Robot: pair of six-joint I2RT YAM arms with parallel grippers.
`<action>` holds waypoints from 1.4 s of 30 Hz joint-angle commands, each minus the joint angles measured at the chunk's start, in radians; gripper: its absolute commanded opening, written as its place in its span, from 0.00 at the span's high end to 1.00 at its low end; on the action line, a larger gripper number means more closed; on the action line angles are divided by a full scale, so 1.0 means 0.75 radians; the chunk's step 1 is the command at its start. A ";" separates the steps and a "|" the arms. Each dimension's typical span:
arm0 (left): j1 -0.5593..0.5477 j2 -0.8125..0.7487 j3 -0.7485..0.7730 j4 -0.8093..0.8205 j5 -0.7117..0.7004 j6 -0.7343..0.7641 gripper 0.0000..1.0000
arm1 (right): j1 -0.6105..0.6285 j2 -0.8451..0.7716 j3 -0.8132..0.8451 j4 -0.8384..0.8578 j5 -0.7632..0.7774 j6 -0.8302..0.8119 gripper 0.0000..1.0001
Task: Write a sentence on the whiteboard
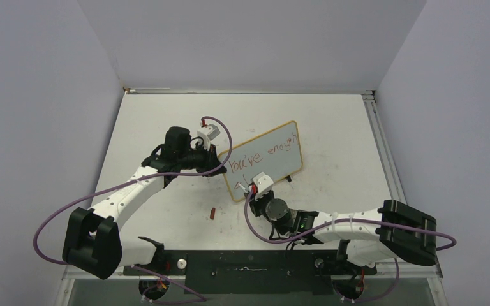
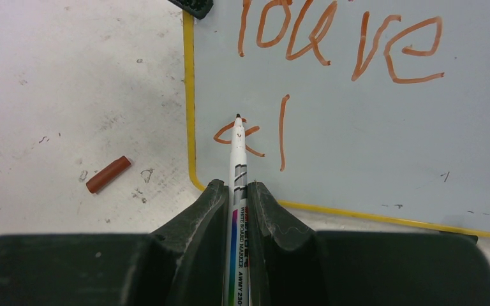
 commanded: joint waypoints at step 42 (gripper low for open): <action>-0.001 -0.003 0.022 -0.091 -0.068 0.019 1.00 | -0.006 0.026 0.011 0.010 0.104 0.057 0.95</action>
